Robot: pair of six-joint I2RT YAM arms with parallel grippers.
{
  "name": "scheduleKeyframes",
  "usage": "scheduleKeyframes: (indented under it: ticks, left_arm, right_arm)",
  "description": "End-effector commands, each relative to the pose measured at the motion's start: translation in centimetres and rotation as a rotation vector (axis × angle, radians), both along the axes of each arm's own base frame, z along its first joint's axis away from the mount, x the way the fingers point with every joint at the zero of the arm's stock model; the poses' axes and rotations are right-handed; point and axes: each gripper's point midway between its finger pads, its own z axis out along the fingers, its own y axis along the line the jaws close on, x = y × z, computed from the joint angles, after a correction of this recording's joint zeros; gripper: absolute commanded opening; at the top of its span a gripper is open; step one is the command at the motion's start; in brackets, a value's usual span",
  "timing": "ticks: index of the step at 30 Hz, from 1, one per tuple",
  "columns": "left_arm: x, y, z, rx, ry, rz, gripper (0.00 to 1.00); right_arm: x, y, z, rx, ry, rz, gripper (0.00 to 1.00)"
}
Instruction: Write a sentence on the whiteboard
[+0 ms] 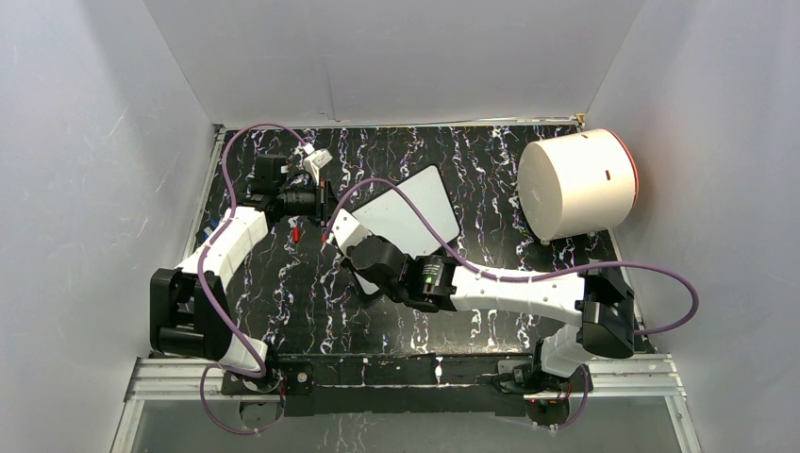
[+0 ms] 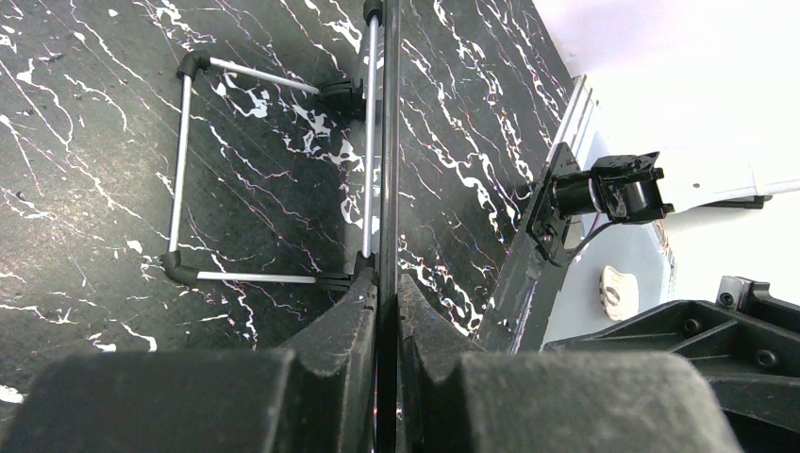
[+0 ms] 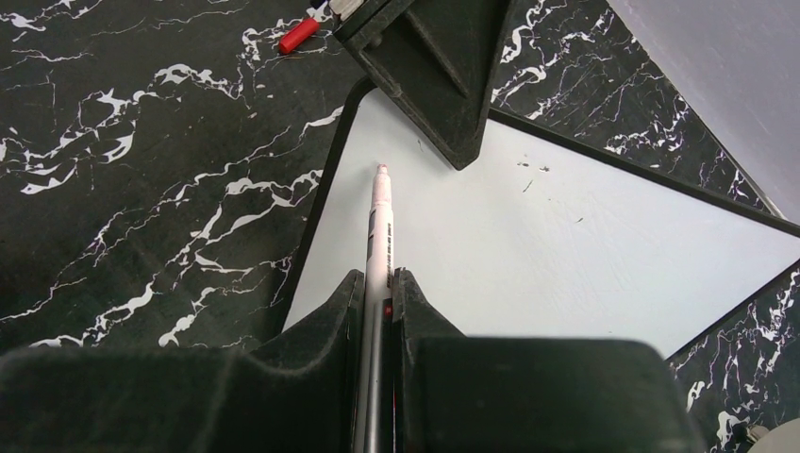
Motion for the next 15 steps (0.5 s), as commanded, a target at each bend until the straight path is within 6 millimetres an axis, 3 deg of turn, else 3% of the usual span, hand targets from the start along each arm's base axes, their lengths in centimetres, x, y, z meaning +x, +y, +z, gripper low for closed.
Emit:
scheduleKeyframes:
  ticks: [1, 15]
  left_arm:
    - [-0.77, -0.35, -1.08, 0.025, 0.068, -0.013, 0.0]
    - [-0.81, -0.36, -1.3, 0.029, 0.075, -0.014, 0.0]
  right_arm:
    - [0.88, 1.19, 3.39, 0.091, -0.039, -0.015, 0.0]
    - [0.82, 1.74, 3.05, 0.082, -0.031, 0.003, 0.0]
